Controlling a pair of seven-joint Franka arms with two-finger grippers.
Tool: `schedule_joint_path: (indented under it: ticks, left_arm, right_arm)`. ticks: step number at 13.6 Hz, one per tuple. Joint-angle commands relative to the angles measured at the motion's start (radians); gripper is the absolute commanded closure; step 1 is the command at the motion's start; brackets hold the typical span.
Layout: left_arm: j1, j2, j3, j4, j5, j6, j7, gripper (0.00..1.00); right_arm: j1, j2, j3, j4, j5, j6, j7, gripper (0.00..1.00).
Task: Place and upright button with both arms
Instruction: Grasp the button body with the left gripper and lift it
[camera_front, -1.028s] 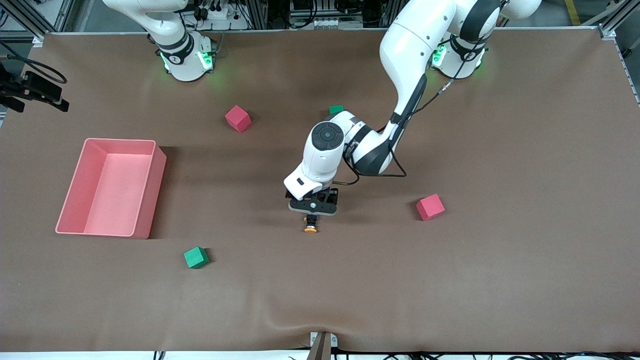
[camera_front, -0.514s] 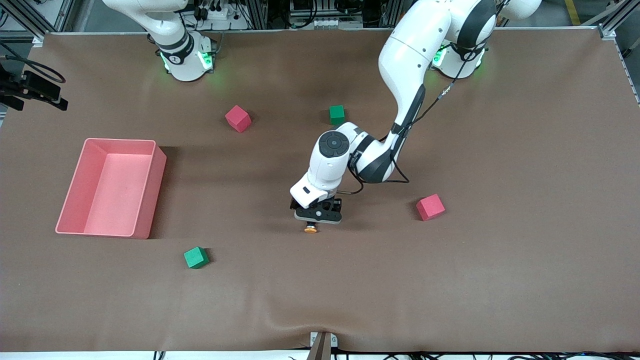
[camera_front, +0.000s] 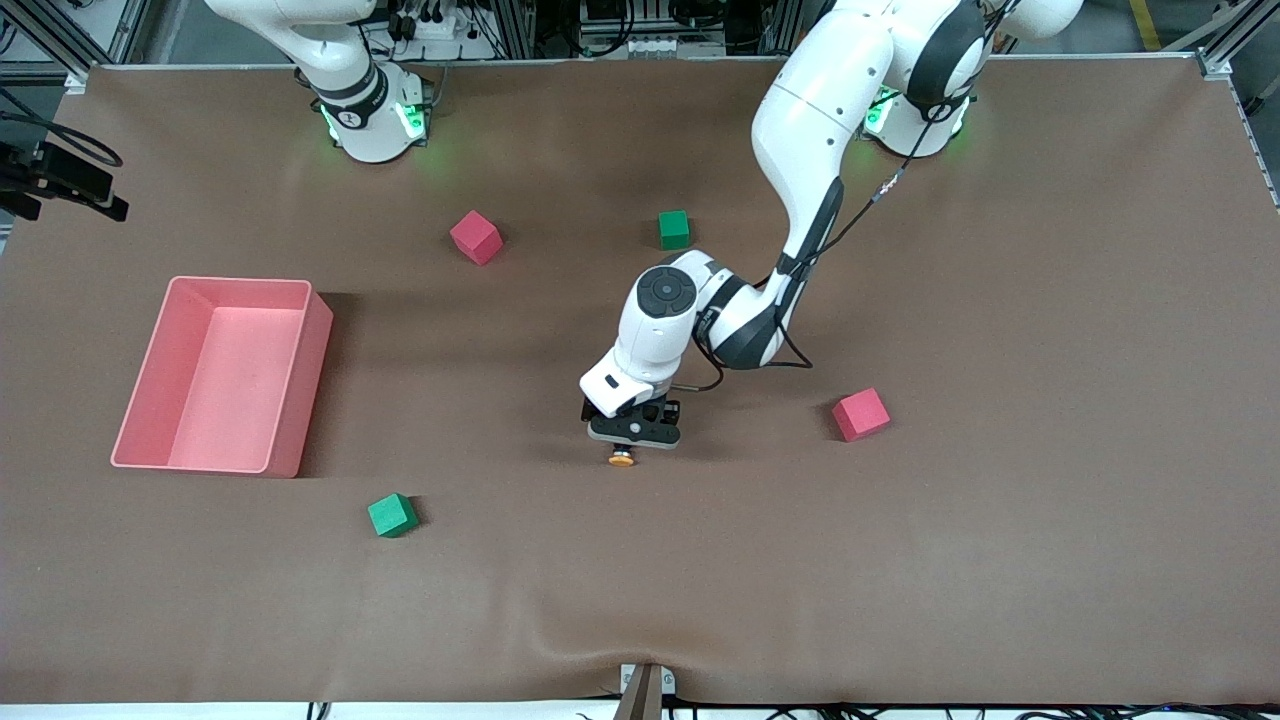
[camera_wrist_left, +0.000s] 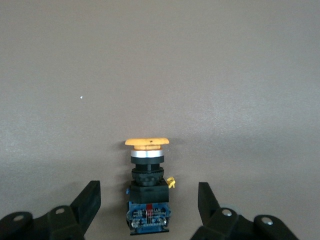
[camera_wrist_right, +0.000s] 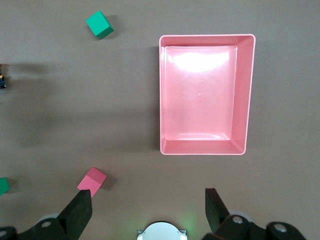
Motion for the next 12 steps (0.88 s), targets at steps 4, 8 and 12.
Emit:
schedule_joint_path:
  ticks: [4,8,12]
  left_arm:
    - [-0.007,0.027,0.008,0.023,0.017,0.026,-0.007,0.2]
    - [-0.007,0.033,0.008,0.023,0.019,0.026,-0.007,0.26]
    - [-0.009,0.039,0.008,0.021,0.019,0.028,-0.007,0.33]
  right_arm:
    - [-0.014,0.009,0.005,0.008,-0.007,-0.016,0.007,0.0]
    - [-0.023,0.014,0.003,0.006,-0.005,-0.015,0.006,0.0]
    - [-0.045,0.015,0.003,-0.001,-0.005,-0.016,-0.005,0.0]
